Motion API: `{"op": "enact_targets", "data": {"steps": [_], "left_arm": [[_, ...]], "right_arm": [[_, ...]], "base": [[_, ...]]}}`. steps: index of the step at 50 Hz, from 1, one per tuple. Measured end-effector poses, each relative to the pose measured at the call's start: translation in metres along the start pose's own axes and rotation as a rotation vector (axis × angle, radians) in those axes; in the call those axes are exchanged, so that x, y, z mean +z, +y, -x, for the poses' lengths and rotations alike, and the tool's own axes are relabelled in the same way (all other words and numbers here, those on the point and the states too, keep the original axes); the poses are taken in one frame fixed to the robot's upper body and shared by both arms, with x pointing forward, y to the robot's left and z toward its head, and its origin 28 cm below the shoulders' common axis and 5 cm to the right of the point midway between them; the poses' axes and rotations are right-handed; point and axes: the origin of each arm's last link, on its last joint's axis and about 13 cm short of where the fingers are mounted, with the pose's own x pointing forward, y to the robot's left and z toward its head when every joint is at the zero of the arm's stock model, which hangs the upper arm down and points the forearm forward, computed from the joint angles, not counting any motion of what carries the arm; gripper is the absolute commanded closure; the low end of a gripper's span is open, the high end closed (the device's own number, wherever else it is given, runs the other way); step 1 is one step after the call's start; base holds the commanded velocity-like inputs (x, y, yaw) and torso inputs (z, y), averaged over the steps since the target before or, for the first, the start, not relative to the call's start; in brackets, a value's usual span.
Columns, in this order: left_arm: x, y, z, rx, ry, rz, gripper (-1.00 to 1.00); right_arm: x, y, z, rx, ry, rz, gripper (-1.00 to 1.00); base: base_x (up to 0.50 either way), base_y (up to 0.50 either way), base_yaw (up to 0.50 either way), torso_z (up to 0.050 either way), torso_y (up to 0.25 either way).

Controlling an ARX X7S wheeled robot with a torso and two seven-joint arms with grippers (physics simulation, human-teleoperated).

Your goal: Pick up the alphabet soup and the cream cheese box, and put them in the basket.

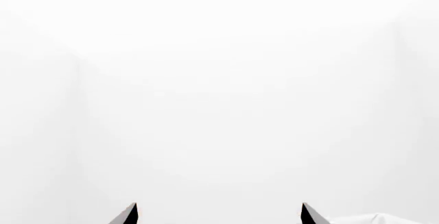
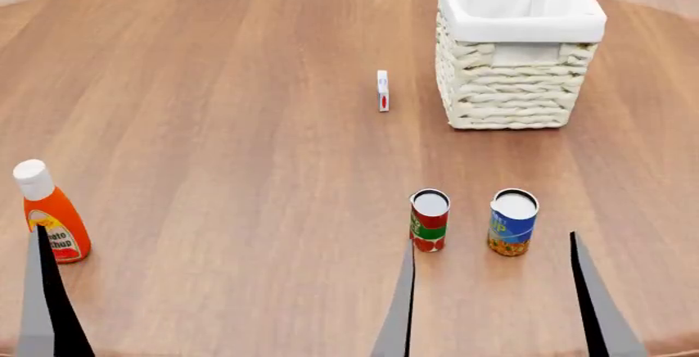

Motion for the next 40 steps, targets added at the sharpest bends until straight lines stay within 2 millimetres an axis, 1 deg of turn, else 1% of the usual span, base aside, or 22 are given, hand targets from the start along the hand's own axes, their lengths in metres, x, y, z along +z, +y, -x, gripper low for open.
{"op": "enact_targets", "data": {"steps": [5, 14, 24, 40], "left_arm": [[0.005, 0.000, 0.000, 0.003, -0.037, -0.007, -1.00], [0.008, 0.000, 0.000, 0.000, -0.061, -0.016, -1.00], [0.007, -0.001, 0.001, -0.003, -0.066, -0.018, -1.00], [0.004, 0.000, 0.002, -0.001, -0.061, -0.010, -1.00]], "right_arm": [[0.007, 0.000, 0.001, 0.001, -0.052, -0.001, -1.00], [0.012, 0.000, 0.002, 0.006, -0.090, 0.001, -1.00], [0.014, 0.001, 0.001, 0.016, -0.096, 0.006, -1.00], [0.014, 0.003, 0.001, 0.032, -0.088, 0.005, -1.00]], "base": [[0.00, 0.00, 0.00, 0.000, 0.000], [0.00, 0.00, 0.00, 0.000, 0.000], [0.01, 0.00, 0.00, 0.000, 0.000], [0.12, 0.00, 0.00, 0.000, 0.000]]}}
